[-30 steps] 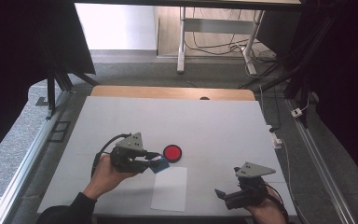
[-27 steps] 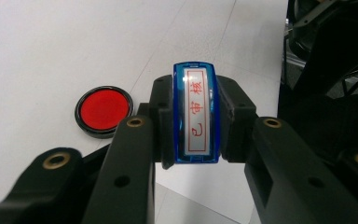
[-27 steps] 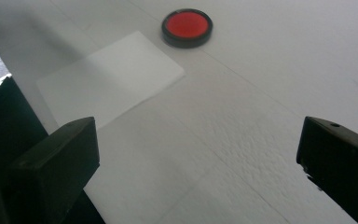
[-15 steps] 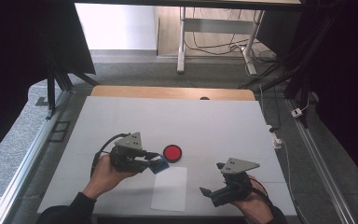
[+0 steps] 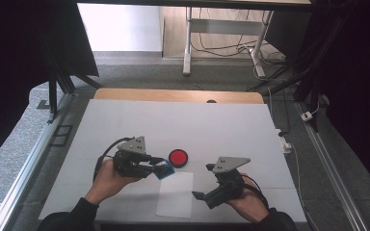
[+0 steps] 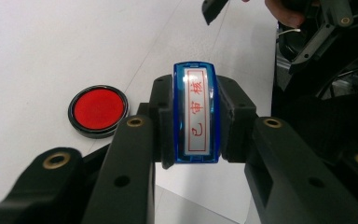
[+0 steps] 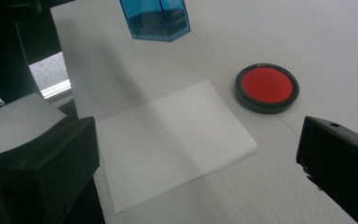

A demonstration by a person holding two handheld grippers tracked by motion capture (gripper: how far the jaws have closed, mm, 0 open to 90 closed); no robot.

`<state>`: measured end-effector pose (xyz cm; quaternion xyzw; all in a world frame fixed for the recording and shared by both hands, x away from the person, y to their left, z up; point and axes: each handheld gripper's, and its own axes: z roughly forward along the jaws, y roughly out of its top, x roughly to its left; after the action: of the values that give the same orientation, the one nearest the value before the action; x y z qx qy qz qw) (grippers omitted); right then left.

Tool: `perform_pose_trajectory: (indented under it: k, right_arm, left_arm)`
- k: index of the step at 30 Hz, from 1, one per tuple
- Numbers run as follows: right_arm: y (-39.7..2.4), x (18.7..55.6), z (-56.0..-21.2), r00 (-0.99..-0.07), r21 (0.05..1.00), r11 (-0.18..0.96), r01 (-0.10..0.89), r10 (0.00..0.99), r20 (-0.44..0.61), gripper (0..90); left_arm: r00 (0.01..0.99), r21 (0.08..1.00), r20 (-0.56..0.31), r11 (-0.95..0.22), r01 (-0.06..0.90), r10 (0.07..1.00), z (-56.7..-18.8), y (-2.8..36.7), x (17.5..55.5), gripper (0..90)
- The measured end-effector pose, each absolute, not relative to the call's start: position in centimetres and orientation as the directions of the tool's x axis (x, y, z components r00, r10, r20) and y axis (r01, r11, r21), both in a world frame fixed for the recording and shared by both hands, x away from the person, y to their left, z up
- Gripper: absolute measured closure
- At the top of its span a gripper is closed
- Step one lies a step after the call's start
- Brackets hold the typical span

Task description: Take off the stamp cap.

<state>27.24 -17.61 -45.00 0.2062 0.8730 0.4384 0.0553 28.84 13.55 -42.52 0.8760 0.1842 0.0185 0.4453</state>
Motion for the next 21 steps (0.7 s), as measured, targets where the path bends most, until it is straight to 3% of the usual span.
perform_pose_trajectory:
  k: [4,13,21]
  right_arm:
    - [-16.6,27.7,-45.0,-0.92,0.784,0.529,0.324,0.371,0.13,0.0]
    - [-14.4,28.0,-45.4,-0.941,0.774,0.571,0.273,0.327,0.091,0.0]
    - [-12.9,28.7,-45.7,-0.954,0.769,0.579,0.269,0.27,0.13,0.0]
  left_arm:
    - [0.934,0.789,-0.13,-0.535,0.3,0.332,-42.5,13.6,28.8,70.4]
    - [0.94,0.797,-0.129,-0.532,0.287,0.315,-42.5,13.7,28.9,70.4]
    - [0.952,0.807,-0.12,-0.53,0.259,0.283,-42.5,13.7,28.8,70.4]
